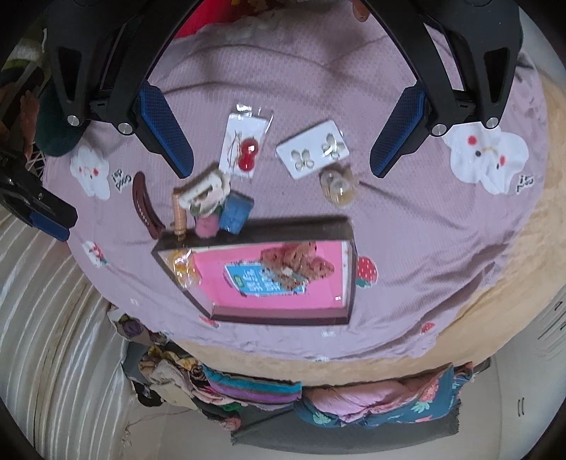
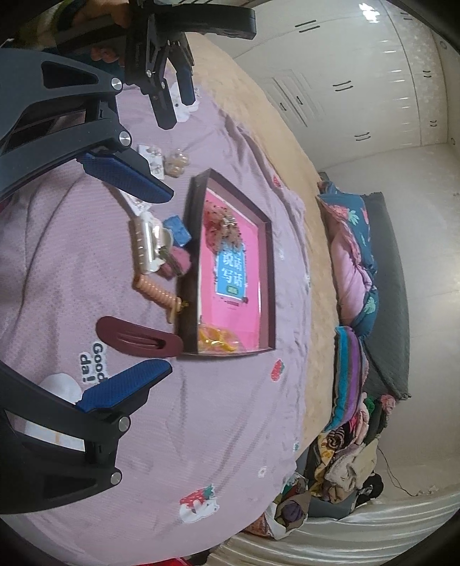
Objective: Organize jewelry
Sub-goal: 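Grasp the red cherry earring card with left tool while right tool grasps white cloud claw clip, then lower both held items into the tray and open both tools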
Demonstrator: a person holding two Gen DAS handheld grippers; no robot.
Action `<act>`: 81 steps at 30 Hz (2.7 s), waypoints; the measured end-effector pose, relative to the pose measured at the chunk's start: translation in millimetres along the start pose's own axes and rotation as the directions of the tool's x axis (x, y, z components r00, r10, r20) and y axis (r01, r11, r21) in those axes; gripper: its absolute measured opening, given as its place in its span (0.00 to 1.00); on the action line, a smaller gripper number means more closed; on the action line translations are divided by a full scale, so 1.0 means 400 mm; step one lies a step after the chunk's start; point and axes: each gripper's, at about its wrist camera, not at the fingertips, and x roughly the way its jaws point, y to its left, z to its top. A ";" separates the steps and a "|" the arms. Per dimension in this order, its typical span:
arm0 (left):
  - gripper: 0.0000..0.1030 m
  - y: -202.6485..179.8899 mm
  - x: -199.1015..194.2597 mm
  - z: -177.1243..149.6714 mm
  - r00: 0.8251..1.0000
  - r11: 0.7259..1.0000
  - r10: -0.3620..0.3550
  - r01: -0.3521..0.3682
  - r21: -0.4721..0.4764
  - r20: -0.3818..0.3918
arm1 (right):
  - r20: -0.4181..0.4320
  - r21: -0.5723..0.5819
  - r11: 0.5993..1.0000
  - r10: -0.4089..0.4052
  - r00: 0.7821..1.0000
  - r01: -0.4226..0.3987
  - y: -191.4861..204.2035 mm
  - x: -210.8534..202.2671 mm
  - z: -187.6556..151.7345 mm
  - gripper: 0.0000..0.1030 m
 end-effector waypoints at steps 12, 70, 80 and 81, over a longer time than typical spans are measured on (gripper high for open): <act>0.91 -0.036 0.053 -0.072 0.995 0.997 -0.058 0.061 0.038 -0.086 | -0.083 0.000 1.000 0.027 0.996 -0.027 0.003 0.053 -0.041 0.86; 0.34 0.077 0.051 0.055 0.995 0.997 -0.078 0.076 -0.031 -0.063 | -0.208 -0.008 0.974 0.220 0.953 -0.227 0.074 0.201 0.037 0.73; 0.34 0.097 0.040 0.168 0.998 0.998 -0.057 0.057 -0.030 0.004 | -0.109 0.002 0.988 0.156 0.982 -0.156 -0.005 0.136 0.128 0.73; 0.34 0.099 0.040 0.177 0.998 0.998 -0.055 0.055 -0.032 0.008 | -0.099 0.005 0.989 0.150 0.984 -0.151 -0.014 0.132 0.137 0.73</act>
